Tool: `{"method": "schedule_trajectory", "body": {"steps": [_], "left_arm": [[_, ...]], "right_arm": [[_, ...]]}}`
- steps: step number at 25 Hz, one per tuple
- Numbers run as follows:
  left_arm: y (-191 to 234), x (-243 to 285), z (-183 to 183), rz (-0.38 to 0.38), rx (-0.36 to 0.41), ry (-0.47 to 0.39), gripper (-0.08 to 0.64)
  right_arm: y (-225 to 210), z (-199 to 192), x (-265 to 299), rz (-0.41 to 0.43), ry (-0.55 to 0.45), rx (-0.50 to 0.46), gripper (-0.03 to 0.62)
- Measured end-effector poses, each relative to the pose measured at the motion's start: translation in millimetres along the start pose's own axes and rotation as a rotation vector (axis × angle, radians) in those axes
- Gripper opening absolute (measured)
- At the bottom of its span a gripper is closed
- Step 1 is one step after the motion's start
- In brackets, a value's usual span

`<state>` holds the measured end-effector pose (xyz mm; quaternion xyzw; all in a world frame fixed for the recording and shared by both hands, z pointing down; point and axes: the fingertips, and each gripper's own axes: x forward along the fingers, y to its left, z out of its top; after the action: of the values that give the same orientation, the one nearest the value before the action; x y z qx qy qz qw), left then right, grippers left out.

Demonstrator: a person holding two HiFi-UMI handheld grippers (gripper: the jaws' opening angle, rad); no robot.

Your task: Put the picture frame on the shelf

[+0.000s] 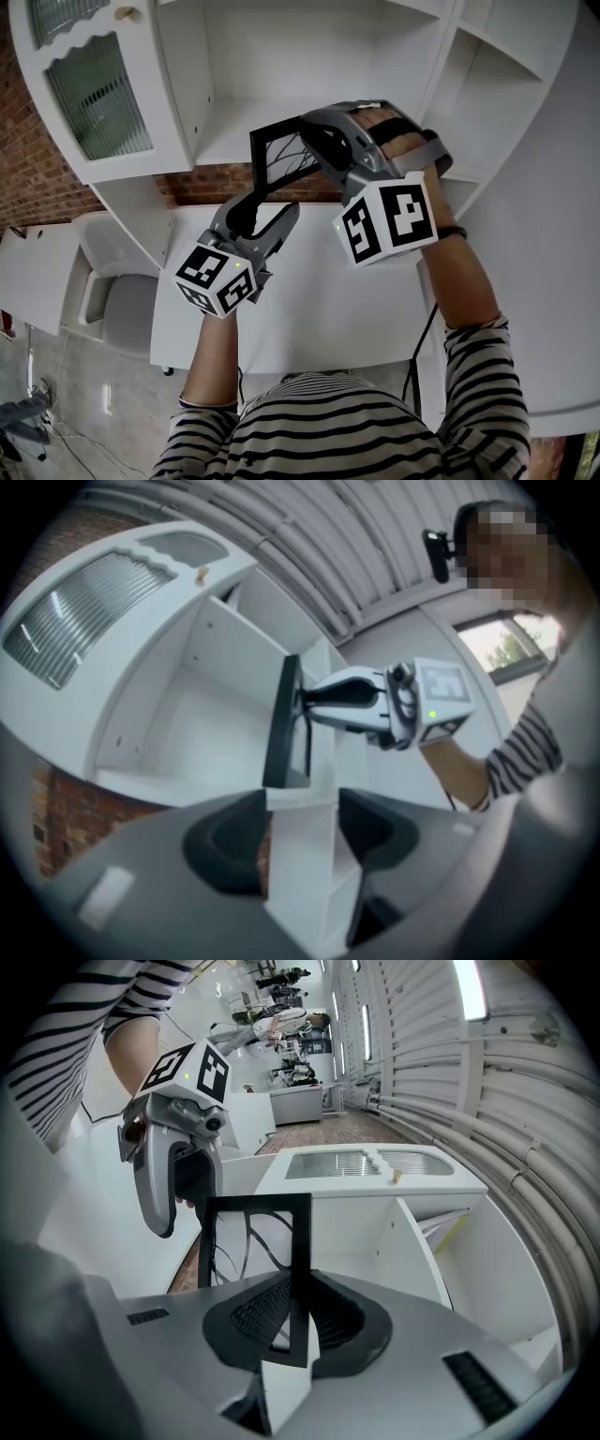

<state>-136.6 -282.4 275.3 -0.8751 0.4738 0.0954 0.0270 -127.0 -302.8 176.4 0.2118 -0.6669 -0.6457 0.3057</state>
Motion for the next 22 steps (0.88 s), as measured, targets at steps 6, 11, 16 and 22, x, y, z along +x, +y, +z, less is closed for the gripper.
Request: {"method": "schedule_trajectory", "body": {"steps": [6,11,16,22], "left_arm": [[6,4,0,-0.001,0.013,0.013,0.143],[10,6,-3,-0.009,0.014,0.027,0.034],[11,11,-3,-0.019,0.024,0.033,0.008],[17,15,-4,-0.022,0.02,0.039,0.008]], "right_arm": [[-7,-5,13,-0.002,0.004,-0.009,0.06],[-14,-11,23,-0.012,0.006,-0.016,0.06],[-17,-21,34,-0.016,0.019,-0.022,0.06],[-21,-33,51,-0.012,0.037,-0.009,0.06]]}}
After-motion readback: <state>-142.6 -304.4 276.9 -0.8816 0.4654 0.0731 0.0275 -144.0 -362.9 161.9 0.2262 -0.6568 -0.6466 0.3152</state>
